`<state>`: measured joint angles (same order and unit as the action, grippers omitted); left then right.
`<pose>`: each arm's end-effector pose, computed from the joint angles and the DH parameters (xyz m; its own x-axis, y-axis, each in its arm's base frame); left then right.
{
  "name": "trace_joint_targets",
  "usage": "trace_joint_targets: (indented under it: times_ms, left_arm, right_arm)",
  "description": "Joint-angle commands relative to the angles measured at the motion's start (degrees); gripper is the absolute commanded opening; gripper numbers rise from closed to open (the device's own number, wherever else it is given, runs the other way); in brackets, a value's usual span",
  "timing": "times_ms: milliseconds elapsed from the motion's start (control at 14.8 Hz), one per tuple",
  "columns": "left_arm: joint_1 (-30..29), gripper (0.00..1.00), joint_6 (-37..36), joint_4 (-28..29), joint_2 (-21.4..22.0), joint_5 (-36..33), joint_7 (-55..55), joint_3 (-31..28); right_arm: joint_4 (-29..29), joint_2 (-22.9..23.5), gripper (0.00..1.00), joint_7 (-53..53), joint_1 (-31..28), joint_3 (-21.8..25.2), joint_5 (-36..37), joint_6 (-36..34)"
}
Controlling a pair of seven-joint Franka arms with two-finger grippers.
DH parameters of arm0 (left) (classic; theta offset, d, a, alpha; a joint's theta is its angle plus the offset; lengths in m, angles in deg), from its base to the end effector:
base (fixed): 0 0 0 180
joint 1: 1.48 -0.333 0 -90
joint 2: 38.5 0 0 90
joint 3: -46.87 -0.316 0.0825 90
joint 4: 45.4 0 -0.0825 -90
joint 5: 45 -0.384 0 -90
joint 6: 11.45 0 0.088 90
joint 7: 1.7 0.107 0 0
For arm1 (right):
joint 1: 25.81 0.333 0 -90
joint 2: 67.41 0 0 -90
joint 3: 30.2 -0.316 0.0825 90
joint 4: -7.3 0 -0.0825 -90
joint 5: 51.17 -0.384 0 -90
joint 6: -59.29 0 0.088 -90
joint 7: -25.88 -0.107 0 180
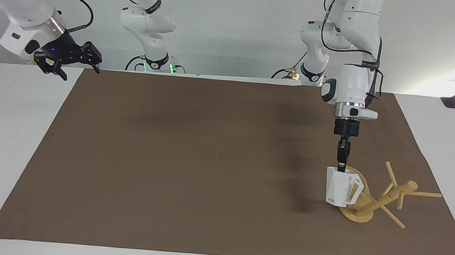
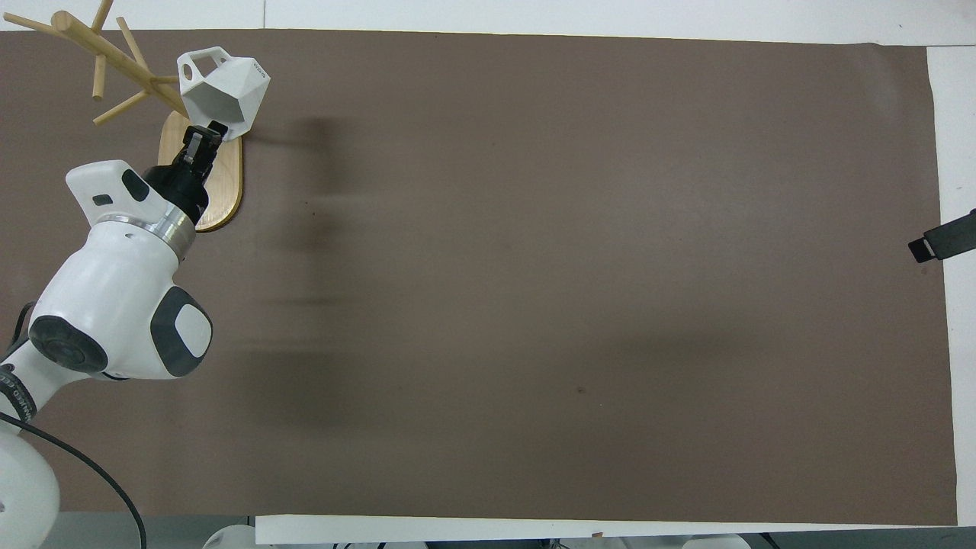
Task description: Hang cup on rack
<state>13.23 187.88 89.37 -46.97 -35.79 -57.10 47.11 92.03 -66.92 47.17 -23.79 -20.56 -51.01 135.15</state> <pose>0.5466 -0.1263 0.3875 0.4305 0.8151 0.3877 0.3939 -0.5562 0.7318 0.5257 -0.0702 0.6427 0.9594 0.2371 -0.1530 0.2313 -0.9713 -0.0551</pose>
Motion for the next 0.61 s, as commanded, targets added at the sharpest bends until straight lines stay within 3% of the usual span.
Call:
trace_joint_targets:
  times_ms: [0,203,541]
  left_arm:
    - [-1.1,0.00,-0.2,-1.8,-1.2,-0.9,-0.7,0.6]
    - [-1.8,0.00,-6.8,-1.9,-0.5,-1.1,-0.3,0.6]
    - [-2.7,0.00,-7.0,-1.6,-0.4,-1.0,0.0,0.6]
  right_arm:
    - [1.6,-2.3,0.99,-6.5,0.9,0.7,1.9,-0.6]
    - [5.2,-4.8,0.99,-9.7,0.7,0.6,3.1,-0.1]
    - [7.4,-5.5,0.99,-11.2,0.3,0.6,2.8,0.2]
